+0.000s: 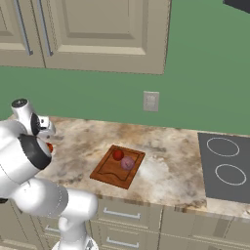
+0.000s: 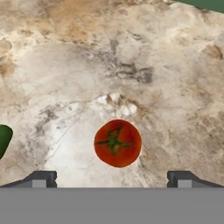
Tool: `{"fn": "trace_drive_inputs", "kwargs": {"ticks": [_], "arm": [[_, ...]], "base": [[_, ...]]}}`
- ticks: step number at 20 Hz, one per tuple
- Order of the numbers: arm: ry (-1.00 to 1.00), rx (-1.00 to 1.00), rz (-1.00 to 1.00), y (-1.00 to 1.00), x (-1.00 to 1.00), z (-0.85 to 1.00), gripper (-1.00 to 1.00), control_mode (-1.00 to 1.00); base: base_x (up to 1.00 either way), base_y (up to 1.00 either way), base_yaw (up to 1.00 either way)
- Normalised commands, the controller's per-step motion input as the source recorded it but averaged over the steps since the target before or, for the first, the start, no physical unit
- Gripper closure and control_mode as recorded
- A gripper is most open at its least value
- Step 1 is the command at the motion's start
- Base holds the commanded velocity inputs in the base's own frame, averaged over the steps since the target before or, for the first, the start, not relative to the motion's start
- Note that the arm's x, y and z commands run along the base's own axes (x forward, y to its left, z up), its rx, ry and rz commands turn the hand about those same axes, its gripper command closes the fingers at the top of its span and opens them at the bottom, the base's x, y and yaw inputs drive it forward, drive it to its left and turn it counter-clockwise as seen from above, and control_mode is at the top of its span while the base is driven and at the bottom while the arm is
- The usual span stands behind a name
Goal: Place the avocado, onion, tomato, and bell pepper on the cutting board.
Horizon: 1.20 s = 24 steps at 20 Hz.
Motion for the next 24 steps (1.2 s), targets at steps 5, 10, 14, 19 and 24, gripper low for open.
{"fn": "trace_drive_inputs", "kwargs": {"ticks": [5, 10, 14, 19, 24], "arm": [[0.00, 0.00, 0.00, 0.00, 0.00, -0.14, -1.00, -1.00], [0.02, 0.00, -0.01, 0.00, 0.00, -0.06, -1.00, -1.00], [0.03, 0.00, -0.01, 0.00, 0.02, -0.11, -1.00, -1.00], [0.02, 0.00, 0.00, 0.00, 0.07, -0.20, -1.00, -1.00], [0.01, 0.00, 0.00, 0.00, 0.08, -0.20, -1.00, -1.00]], "base": [[0.00, 0.00, 0.00], [0.00, 0.00, 0.00], [0.00, 0.00, 0.00], [0.00, 0.00, 0.00], [0.00, 0.00, 0.00]]}}
